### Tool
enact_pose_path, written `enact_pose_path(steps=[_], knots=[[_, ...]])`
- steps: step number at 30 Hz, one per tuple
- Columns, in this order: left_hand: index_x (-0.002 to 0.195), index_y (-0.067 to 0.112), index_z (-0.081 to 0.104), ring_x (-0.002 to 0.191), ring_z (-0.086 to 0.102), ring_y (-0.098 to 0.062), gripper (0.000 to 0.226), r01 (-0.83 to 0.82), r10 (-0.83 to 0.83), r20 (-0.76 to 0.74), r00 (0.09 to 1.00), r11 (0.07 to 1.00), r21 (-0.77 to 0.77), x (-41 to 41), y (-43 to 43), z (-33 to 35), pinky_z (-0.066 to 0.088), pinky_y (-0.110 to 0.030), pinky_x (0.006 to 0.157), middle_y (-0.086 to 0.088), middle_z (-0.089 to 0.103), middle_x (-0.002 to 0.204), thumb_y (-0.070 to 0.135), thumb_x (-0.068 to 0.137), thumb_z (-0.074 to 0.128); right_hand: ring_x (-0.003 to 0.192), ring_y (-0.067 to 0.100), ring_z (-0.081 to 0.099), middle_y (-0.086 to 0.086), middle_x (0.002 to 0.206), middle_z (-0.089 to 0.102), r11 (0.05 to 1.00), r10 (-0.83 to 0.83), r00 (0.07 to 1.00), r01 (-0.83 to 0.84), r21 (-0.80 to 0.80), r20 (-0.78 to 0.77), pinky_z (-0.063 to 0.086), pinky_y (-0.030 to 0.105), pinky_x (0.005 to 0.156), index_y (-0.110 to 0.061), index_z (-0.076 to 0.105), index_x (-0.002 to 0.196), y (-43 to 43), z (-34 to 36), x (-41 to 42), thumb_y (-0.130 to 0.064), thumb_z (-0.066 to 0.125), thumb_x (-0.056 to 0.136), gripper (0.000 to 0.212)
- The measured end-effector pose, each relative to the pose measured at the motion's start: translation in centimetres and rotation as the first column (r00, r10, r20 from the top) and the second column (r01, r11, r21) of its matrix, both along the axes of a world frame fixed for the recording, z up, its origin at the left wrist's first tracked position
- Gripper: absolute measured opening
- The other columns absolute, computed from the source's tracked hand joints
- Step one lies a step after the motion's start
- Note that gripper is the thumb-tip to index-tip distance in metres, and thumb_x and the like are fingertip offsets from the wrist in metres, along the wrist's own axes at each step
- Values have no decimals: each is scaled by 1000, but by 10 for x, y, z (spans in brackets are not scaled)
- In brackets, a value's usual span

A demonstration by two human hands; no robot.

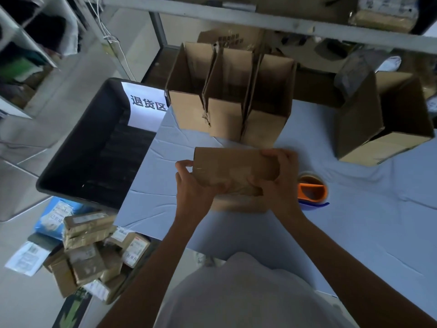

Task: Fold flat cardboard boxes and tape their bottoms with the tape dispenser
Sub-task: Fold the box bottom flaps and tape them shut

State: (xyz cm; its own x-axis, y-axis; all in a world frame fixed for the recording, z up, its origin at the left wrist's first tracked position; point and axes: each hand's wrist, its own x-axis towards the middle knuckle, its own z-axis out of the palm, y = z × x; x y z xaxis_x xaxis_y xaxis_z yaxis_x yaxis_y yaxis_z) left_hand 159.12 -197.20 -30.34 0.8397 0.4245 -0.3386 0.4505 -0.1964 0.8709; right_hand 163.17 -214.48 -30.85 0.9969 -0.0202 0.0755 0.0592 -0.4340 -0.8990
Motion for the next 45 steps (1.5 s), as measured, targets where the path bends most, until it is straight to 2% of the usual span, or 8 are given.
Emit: enact_pose_path(steps=[7, 12, 17, 22, 34, 40, 43, 45], knots=[[127, 21, 29, 88, 52, -17, 80, 3, -2, -65, 998, 1000, 25, 11, -2, 6, 52, -35, 77, 0, 31, 115, 37, 69, 82, 106, 6, 35, -8, 117, 35, 969, -45, 997, 58, -240, 58, 30, 6, 74, -22, 48, 116, 12, 4, 2, -67, 70, 49, 84], [109, 24, 33, 97, 52, -28, 46, 6, -5, -43, 999, 1000, 26, 11, 3, 1, 52, -47, 86, -3, 36, 111, 30, 82, 70, 107, 19, 41, -2, 115, 39, 981, -37, 994, 56, -187, 102, 39, 18, 75, -16, 51, 112, 10, 0, 3, -33, 66, 65, 52], [110, 22, 32, 103, 48, -27, 53, 28, -22, -85, 996, 997, 66, 15, 1, 4, 50, -42, 85, -2, 31, 113, 37, 79, 72, 106, 18, 40, 2, 118, 43, 869, -96, 984, 156, -469, 150, 39, 28, 81, -18, 49, 116, 20, -3, 1, -79, 58, 57, 85], [107, 21, 31, 107, 47, -29, 65, 63, -62, -91, 994, 998, 8, 13, 6, 3, 48, -47, 92, -2, 32, 112, 30, 68, 83, 107, 21, 42, 5, 118, 43, 940, -107, 984, 147, -308, 142, 47, 35, 73, -16, 52, 112, 17, -3, 0, -38, 60, 73, 45], [121, 21, 35, 110, 47, -30, 55, 4, -9, -75, 997, 998, -60, 18, 5, 5, 48, -42, 94, -2, 32, 118, 22, 80, 73, 110, 19, 39, 3, 118, 40, 990, 4, 995, 10, -143, 97, 41, 26, 85, -14, 52, 111, 4, 5, 9, -24, 59, 70, 43], [125, 17, 48, 110, 38, -19, 57, -19, -69, 204, 976, 916, 400, 14, -4, 11, 43, -31, 82, -7, 40, 126, 27, 77, 76, 104, 3, 57, -1, 107, 67, 773, -245, 949, 314, -551, 198, 38, 22, 94, -15, 74, 98, 15, 1, 25, -21, 50, 94, 25], [97, 14, 68, 97, 49, -21, 25, 84, -443, 338, 830, 699, 711, 14, 0, 5, 49, -32, 66, -4, 61, 101, 27, 76, 72, 107, 29, 63, 12, 115, 67, 786, 484, 788, -201, -584, 380, 56, 40, 79, -7, 70, 109, -5, -25, 7, -19, 52, 90, 29], [91, 19, 72, 89, 57, -19, 16, 122, -625, 342, 701, 578, 807, 12, 6, -2, 52, -31, 62, 0, 66, 93, 20, 75, 73, 104, 33, 65, 14, 113, 68, 801, 503, 726, -189, -567, 469, 58, 46, 70, -5, 69, 109, -18, -19, 9, -20, 52, 89, 30]])
